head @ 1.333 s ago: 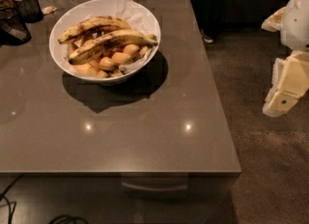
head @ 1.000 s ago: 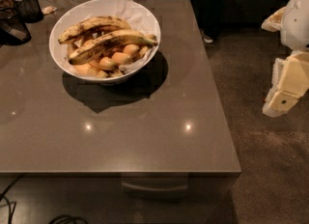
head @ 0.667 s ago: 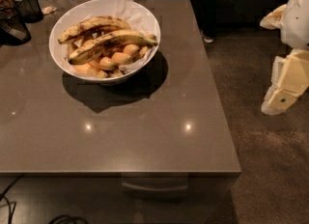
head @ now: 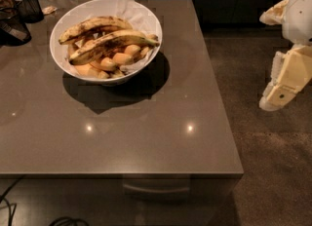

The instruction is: Pick banana from white bowl

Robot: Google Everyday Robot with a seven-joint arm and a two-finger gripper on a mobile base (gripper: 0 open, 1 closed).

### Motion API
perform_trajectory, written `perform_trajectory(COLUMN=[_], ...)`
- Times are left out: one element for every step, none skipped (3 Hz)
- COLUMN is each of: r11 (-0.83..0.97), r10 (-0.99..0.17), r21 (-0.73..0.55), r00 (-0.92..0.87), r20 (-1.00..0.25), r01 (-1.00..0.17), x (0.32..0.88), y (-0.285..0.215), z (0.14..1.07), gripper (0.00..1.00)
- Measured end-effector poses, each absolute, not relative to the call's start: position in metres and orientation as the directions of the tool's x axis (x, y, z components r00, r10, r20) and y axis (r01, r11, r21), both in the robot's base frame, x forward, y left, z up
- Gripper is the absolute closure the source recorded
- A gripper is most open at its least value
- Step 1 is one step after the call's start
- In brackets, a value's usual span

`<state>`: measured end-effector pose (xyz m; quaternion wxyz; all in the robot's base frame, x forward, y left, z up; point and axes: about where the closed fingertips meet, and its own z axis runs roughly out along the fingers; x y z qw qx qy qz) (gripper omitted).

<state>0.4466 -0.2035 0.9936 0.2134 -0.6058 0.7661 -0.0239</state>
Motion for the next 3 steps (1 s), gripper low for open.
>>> perform_trajectory(r11=[0.263, 0.266, 0.276], r10=[-0.933, -0.924, -0.906], r21=[-0.295, -0.299, -0.312], r00=[-0.165, -0.153, -0.138], r20=[-0.319, -0.352, -0.400], r01=[-0.918, -0.916, -0.909], x=[0.453, 0.461, 0.472], y=[-0.194, -0.182, -0.166], z=[0.996, 1.000, 1.003], gripper=[0.00, 0.00, 0.00])
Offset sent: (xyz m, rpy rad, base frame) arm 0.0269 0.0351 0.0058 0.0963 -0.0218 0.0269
